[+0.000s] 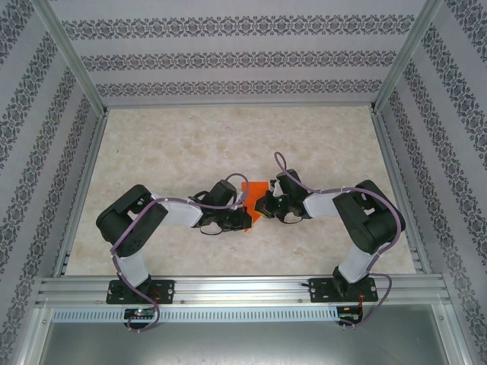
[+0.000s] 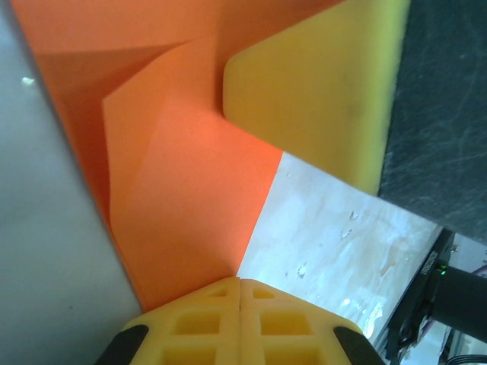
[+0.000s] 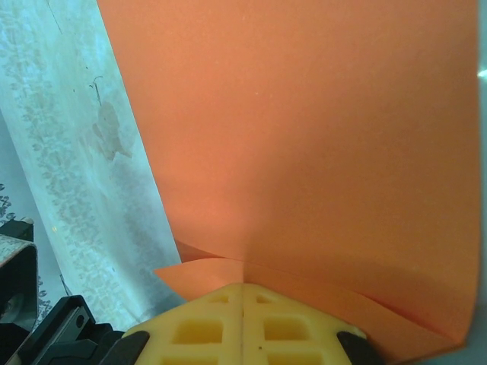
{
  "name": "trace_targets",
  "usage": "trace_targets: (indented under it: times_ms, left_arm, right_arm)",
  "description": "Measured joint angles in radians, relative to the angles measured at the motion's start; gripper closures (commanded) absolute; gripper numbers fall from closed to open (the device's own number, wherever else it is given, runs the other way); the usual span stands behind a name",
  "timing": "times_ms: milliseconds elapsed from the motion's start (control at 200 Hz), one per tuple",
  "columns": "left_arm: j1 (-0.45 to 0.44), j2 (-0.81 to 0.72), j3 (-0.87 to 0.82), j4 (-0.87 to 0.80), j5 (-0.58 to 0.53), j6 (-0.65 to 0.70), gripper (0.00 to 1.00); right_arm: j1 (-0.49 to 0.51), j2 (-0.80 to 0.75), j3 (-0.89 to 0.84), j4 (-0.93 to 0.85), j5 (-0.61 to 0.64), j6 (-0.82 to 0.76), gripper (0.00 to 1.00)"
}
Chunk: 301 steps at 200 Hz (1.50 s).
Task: Fold a paper plane with a square sheet of paper (pick it up from the middle)
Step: Third fold the triangle at the center of the table.
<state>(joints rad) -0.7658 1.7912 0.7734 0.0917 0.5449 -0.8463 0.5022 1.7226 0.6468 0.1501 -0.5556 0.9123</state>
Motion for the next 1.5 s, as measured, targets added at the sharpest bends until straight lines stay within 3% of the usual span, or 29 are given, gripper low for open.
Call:
trace_targets:
  times_ms: [260, 684, 859, 984, 1309, 1504]
  left_arm:
    - [0.000, -0.041, 0.012, -0.155, 0.000, 0.075, 1.00]
    - [0.001, -0.150, 0.035, -0.333, -0.015, 0.087, 1.00]
    - [0.019, -0.166, 0.129, -0.309, -0.032, 0.086, 0.99]
    - [0.026, -0.092, 0.182, -0.265, -0.029, 0.082, 1.00]
    - [0.026, 0.067, 0.185, -0.228, -0.027, 0.071, 1.00]
    - [0.026, 0.071, 0.185, -0.220, -0.034, 0.072, 1.00]
  right_arm:
    - [0.000, 0.000, 0.009, -0.019, 0.000, -0.010, 0.96]
    - [0.000, 0.001, 0.013, -0.026, 0.000, -0.018, 0.96]
    - [0.000, 0.001, 0.013, -0.025, 0.000, -0.017, 0.96]
    - [0.000, 0.001, 0.013, -0.024, 0.000, -0.017, 0.96]
    - [0.000, 0.000, 0.011, -0.021, 0.000, -0.013, 0.96]
    - [-0.001, -0.037, 0.000, -0.047, 0.029, -0.010, 0.94]
